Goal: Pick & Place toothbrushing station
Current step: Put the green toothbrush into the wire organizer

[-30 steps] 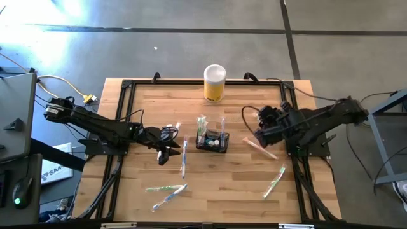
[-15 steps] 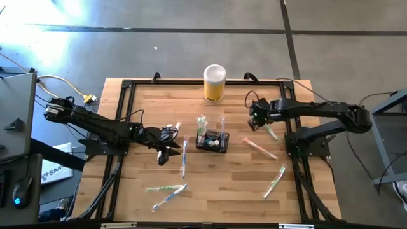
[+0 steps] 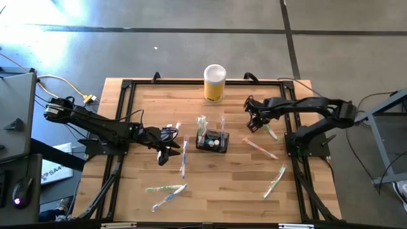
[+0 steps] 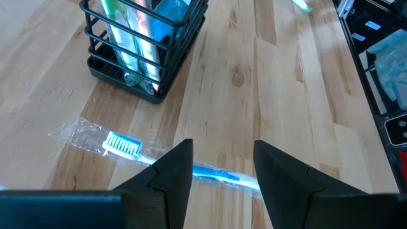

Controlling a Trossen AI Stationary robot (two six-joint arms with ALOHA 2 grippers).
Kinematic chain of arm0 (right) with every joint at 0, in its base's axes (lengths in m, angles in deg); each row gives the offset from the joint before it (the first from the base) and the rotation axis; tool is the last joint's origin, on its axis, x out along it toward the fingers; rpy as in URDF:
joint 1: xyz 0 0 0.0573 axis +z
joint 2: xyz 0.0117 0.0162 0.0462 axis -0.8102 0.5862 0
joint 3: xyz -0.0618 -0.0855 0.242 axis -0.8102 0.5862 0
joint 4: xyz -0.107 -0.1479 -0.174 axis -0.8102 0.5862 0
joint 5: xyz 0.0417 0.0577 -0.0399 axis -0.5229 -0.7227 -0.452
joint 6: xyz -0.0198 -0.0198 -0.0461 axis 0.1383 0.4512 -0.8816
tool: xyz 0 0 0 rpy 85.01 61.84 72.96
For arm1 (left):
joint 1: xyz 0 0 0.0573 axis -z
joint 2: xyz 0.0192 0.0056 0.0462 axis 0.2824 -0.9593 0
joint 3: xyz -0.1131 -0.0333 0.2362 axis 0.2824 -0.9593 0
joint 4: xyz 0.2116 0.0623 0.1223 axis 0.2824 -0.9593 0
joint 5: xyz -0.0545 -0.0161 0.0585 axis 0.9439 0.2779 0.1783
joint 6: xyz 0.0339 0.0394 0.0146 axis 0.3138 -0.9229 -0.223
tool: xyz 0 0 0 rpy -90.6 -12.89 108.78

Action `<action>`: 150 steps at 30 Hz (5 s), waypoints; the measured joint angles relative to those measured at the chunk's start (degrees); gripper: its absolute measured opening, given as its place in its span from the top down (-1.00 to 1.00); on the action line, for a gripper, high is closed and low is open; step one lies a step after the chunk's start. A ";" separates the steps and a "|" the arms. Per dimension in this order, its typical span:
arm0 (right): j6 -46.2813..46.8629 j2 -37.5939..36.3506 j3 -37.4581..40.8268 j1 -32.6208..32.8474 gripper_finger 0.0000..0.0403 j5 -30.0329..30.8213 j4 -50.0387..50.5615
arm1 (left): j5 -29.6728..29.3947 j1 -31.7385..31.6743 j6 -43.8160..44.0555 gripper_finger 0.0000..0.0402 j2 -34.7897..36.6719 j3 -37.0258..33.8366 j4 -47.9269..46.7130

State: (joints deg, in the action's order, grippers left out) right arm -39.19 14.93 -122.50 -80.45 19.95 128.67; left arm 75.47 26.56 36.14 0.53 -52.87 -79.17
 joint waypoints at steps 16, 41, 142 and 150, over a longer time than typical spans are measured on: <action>-5.20 6.78 -0.15 0.45 0.38 0.66 -3.06 | -0.04 0.00 0.02 0.20 0.00 0.00 0.02; -4.92 5.34 -2.47 0.72 0.38 6.21 0.17 | -0.09 0.00 0.02 0.20 0.00 0.00 0.03; -26.97 -0.78 10.79 43.06 0.98 33.84 -91.66 | -0.66 0.00 -1.04 0.20 -6.88 0.02 3.13; -19.89 -0.78 10.79 41.53 0.98 33.66 -85.78 | -0.68 0.00 -3.77 0.20 -6.86 0.02 4.73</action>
State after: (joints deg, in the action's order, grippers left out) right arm -59.08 14.16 -111.71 -38.92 53.61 42.89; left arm 74.79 26.56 32.37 -6.33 -52.85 -74.44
